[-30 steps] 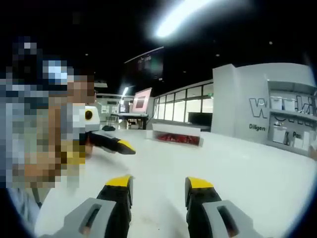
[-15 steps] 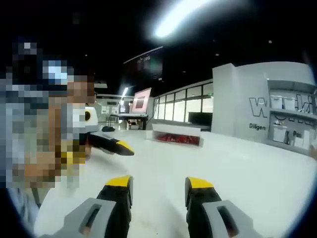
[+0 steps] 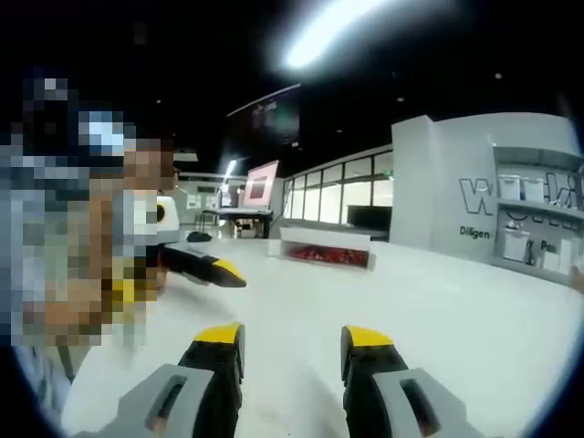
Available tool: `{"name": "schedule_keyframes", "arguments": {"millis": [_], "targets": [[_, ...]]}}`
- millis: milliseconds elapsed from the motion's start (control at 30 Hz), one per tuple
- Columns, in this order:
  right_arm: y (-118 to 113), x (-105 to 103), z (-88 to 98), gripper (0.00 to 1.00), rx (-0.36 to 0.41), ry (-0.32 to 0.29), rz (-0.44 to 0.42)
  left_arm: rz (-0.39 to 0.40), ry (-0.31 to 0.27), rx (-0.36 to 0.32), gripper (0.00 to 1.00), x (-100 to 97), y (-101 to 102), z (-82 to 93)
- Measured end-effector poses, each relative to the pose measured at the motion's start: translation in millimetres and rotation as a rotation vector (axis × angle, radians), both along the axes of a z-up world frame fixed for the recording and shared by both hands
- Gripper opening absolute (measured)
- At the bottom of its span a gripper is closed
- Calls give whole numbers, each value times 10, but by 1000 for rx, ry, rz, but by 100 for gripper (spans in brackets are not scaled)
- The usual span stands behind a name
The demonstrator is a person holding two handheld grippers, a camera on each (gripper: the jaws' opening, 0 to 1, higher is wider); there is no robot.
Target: Tear open the coffee pouch, take out the coffee, and pour the coffee from the pouch into the cup
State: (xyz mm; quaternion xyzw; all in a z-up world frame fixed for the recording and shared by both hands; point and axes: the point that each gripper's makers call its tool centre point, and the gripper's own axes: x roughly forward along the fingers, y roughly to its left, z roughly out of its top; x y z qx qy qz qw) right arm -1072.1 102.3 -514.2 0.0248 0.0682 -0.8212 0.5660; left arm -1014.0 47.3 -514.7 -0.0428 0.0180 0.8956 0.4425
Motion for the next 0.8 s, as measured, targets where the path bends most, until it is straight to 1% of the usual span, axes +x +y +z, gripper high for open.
{"name": "schedule_keyframes", "arguments": {"millis": [333, 800], "targets": [[13, -13, 28, 43, -26, -21, -5, 2, -2, -1, 79, 14, 6, -9], [-3, -4, 9, 43, -14, -24, -4, -1, -1, -1, 79, 7, 4, -7]]}}
